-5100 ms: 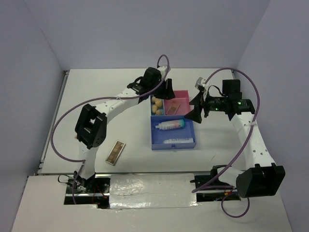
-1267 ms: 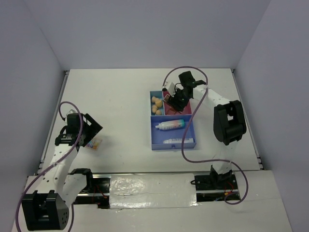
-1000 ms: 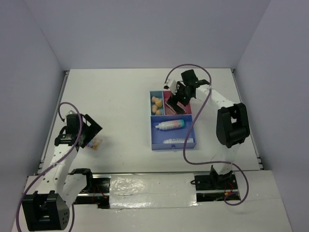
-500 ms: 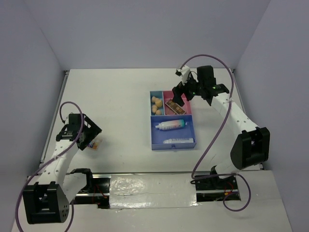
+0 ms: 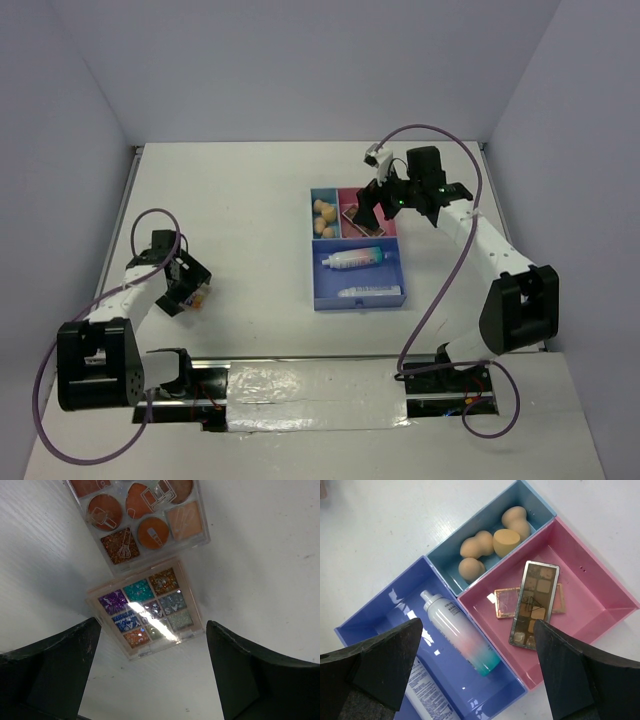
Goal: Organize the makeup
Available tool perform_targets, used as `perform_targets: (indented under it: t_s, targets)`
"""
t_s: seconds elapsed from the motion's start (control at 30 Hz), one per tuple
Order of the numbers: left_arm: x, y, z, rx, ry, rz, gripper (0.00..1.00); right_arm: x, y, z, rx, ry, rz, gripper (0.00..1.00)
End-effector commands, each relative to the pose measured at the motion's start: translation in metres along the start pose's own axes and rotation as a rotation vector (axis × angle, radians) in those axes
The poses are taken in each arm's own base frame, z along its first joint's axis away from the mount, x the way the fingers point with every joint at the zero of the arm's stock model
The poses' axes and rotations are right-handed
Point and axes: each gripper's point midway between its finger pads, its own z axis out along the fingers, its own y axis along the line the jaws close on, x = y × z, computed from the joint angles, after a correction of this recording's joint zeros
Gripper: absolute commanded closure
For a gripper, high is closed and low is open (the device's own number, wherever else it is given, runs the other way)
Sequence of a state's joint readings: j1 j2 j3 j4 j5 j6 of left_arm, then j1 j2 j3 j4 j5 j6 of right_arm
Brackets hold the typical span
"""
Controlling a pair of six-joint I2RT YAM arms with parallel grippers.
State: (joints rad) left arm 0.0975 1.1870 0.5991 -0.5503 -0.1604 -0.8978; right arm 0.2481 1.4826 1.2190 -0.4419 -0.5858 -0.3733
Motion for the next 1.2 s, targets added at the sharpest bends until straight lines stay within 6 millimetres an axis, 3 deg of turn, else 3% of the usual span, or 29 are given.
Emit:
perform_targets:
  t_s: [0.0, 0.33, 0.53, 0.73, 0.8, 0.83, 0.9, 0.93, 1.0, 1.03, 1.17]
  targets:
    - [-0.011, -0.012, 0.004, 0.02, -0.018, -0.039, 0.01, -0.019, 0.009, -0.014, -0.009, -0.072, -0.022, 0.0]
    - [-0.009, 0.0, 0.023, -0.069, -0.01, -0.071, 0.02, -0.014, 0.014, -0.016, -0.02, -0.076, -0.018, 0.0]
    - [0.004, 0.019, 0.034, -0.198, 0.072, -0.036, 0.08, -0.015, 0.016, -0.017, -0.022, -0.077, -0.018, 0.0]
    - [0.003, 0.018, 0.034, -0.18, 0.057, -0.037, 0.18, -0.014, 0.016, -0.018, -0.017, -0.079, -0.015, 0.0]
    - [-0.001, 0.011, 0.031, -0.149, 0.048, -0.029, 0.29, -0.014, 0.017, -0.019, -0.018, -0.08, -0.019, 0.0]
    - [-0.002, 0.009, 0.029, -0.135, 0.048, -0.021, 0.43, -0.014, 0.017, -0.019, -0.018, -0.08, -0.019, 0.0]
    - [-0.008, -0.002, 0.021, -0.087, 0.043, -0.005, 0.59, -0.016, 0.017, -0.022, -0.013, -0.086, -0.025, 0.0]
    - [-0.01, -0.006, 0.017, -0.068, 0.039, 0.0, 0.74, -0.017, 0.018, -0.022, -0.015, -0.088, -0.028, 0.0]
    - [-0.017, -0.024, 0.001, 0.028, 0.026, 0.015, 0.88, -0.02, 0.018, -0.025, -0.013, -0.093, -0.031, 0.0]
    - [-0.019, -0.032, -0.006, 0.073, 0.02, 0.039, 1.0, -0.022, 0.019, -0.027, -0.015, -0.099, -0.037, 0.0]
    - [-0.026, -0.084, -0.05, 0.372, -0.015, 0.119, 1.0, -0.03, 0.018, -0.035, -0.003, -0.122, -0.044, 0.0]
